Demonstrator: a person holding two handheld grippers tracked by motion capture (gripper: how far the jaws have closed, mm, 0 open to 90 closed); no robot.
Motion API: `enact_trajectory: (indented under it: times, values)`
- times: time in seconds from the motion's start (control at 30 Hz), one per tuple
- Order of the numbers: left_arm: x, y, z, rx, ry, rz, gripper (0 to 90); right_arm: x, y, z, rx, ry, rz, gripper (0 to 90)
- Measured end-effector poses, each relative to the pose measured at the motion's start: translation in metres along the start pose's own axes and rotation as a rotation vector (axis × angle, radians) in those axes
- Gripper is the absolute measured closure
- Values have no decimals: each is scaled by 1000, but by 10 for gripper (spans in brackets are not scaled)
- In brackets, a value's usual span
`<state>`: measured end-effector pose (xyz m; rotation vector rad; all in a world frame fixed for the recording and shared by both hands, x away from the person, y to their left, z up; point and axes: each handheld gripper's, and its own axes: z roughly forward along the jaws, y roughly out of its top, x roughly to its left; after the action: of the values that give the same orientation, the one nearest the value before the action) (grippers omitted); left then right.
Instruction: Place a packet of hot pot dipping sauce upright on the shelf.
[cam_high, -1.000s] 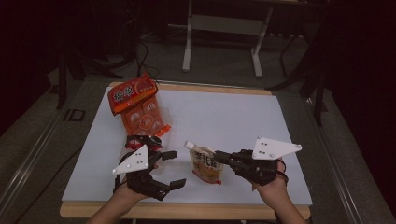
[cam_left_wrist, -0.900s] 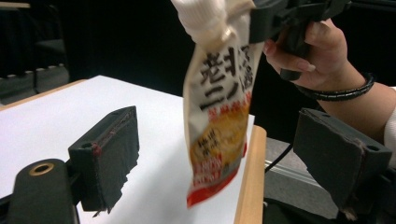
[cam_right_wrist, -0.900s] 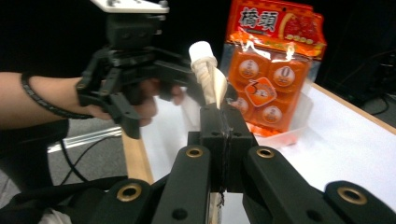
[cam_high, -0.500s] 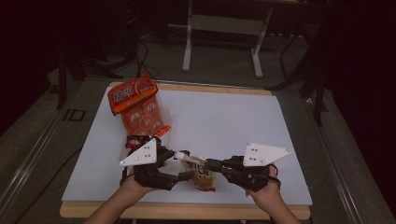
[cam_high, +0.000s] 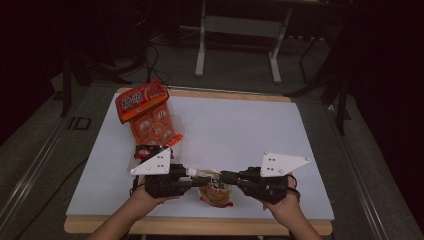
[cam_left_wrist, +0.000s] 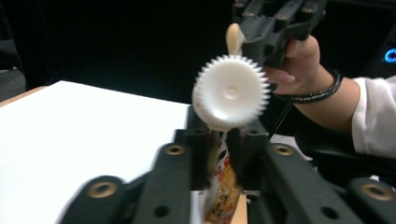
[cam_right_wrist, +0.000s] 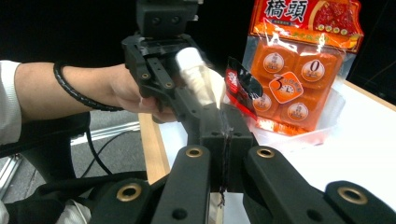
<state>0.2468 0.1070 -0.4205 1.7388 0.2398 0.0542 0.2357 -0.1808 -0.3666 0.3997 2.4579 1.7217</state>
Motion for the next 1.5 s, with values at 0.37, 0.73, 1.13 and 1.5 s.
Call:
enact_trajectory:
  times: [0.37,0.73,1.13,1.5]
  values:
    - [-5,6,-1,29,14,35,896,-3,-2,-4,-12,-6,14,797]
    - [-1,17,-25,11,84,55,897,-12,-3,-20,-55,-128,38,363]
    - [5,30,-62,23,136,115,896,-29,-20,-28,-77,-159,49,123]
    - [20,25,-90,52,198,189,896,-40,-38,-33,-69,-185,104,139]
